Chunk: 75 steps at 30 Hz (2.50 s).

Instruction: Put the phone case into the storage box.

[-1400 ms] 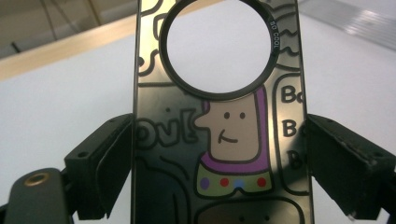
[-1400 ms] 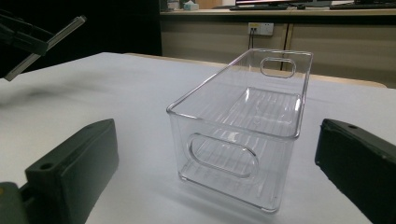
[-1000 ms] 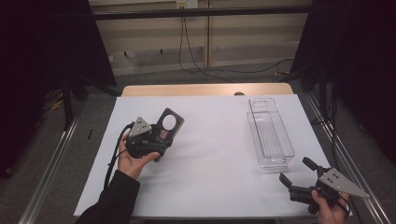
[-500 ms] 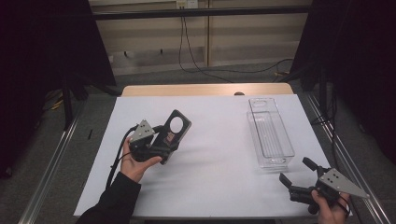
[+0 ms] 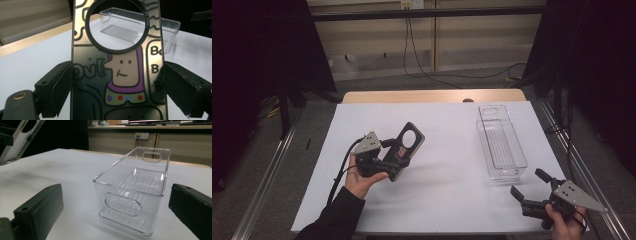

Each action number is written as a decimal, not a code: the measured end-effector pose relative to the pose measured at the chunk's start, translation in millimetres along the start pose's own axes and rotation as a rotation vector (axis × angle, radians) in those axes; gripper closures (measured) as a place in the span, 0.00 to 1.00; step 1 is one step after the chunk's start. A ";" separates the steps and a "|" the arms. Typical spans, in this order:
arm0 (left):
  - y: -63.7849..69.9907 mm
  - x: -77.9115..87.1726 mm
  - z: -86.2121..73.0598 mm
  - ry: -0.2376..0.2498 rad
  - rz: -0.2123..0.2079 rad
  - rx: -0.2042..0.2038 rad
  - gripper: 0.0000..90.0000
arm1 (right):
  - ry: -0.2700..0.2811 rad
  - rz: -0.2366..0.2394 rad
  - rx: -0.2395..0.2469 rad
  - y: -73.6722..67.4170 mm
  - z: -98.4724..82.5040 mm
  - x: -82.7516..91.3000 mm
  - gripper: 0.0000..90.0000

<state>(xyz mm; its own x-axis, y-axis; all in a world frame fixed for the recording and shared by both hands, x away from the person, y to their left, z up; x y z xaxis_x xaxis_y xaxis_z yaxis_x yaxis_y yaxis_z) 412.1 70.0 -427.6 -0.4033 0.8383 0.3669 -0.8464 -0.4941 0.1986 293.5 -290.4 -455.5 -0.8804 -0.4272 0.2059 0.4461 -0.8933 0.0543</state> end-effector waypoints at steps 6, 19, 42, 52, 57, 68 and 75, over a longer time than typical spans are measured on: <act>10.4 -2.7 0.6 0.012 -0.049 -0.005 0.14 | 0.006 0.014 -0.004 -2.2 2.2 -0.3 0.00; 34.0 -6.7 1.5 0.009 -0.152 -0.030 0.14 | 0.040 0.077 0.015 -14.8 14.1 -2.7 0.00; 60.0 -9.1 1.0 -0.023 -0.240 -0.074 0.14 | 0.047 0.356 0.047 -72.4 49.1 -33.9 0.00; 73.0 -10.9 -0.3 -0.057 -0.284 -0.118 0.14 | 0.031 0.498 0.084 -100.0 60.7 -54.7 0.00; 78.8 -13.9 -2.0 -0.075 -0.307 -0.137 0.14 | 0.017 0.503 0.092 -100.8 59.7 -61.0 0.00; 94.1 -19.4 6.1 -0.094 -0.364 -0.171 0.14 | 0.005 0.564 0.142 -103.6 78.2 -61.0 0.00; 96.0 -27.9 15.4 -0.113 -0.404 -0.217 0.14 | -0.027 0.596 0.183 -110.4 84.5 -68.3 0.00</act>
<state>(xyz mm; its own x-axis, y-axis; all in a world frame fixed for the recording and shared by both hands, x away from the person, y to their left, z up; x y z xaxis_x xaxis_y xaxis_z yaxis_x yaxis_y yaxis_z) 347.5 -4.4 -404.8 0.0038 0.9171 0.3986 -0.9857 -0.0637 0.1560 317.9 -150.8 -392.9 -0.4684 -0.8390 0.2767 0.8819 -0.4631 0.0887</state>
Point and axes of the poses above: each handheld gripper's, and its own axes: x roughly backward along the jaws, z roughly out of its top, y roughly to its right, the point moved 9 cm from there along -x, roughly forward along the jaws, and after that the axes turned 7 degrees about x, right-handed, at the moved point
